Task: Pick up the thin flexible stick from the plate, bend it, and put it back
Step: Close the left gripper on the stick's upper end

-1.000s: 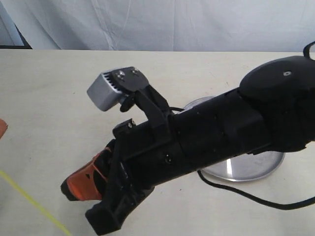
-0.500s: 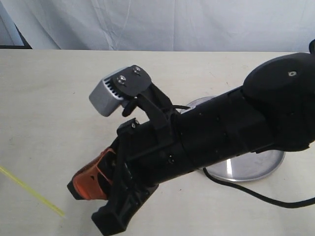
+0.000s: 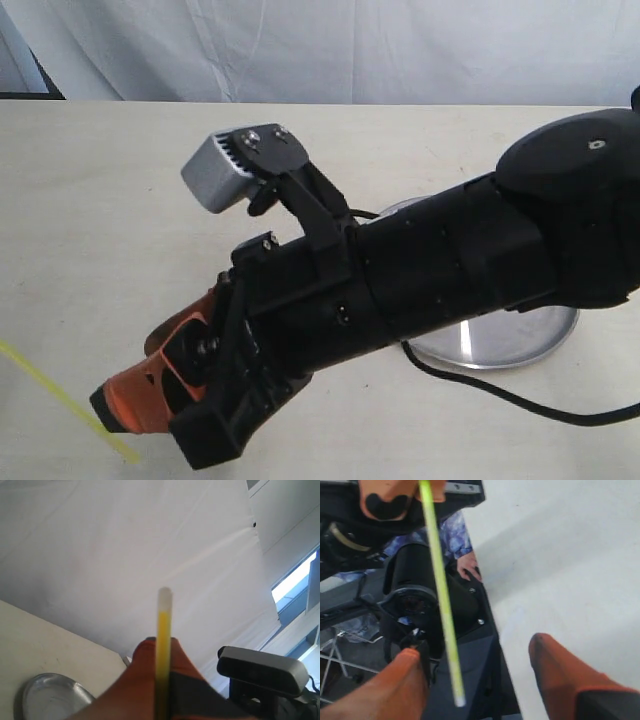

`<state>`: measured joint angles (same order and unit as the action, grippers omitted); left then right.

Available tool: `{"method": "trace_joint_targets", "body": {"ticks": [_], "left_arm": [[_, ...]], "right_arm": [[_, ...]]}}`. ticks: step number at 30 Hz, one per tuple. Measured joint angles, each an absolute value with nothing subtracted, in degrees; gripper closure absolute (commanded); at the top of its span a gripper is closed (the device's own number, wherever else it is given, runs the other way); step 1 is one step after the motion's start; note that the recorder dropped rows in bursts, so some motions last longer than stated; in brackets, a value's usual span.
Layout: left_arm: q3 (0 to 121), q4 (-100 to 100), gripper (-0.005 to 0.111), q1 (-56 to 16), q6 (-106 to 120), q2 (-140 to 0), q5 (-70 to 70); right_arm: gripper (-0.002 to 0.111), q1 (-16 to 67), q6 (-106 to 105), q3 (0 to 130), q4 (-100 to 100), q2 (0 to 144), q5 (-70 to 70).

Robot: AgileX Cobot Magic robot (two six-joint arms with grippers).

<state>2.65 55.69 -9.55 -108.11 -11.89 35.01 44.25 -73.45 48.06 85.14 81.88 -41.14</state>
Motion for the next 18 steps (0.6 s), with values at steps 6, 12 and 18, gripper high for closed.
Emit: {"method": "trace_joint_targets", "body": {"ticks": [6,12,18], "left_arm": [[2.65,57.68,0.107,-9.55,-107.88,-12.14,35.34],[2.65,57.55,0.107,-9.55,-107.88,-12.75,36.28],[2.65,57.55,0.107,-9.55,-107.88,-14.14,37.05]], "right_arm": [[0.051,44.70,-73.45,48.06,87.70,82.23,-43.64],[0.051,47.62,-73.56,48.57,88.90,86.35,-43.26],[0.051,49.32,-74.01,53.18,88.54,89.44,-44.07]]}}
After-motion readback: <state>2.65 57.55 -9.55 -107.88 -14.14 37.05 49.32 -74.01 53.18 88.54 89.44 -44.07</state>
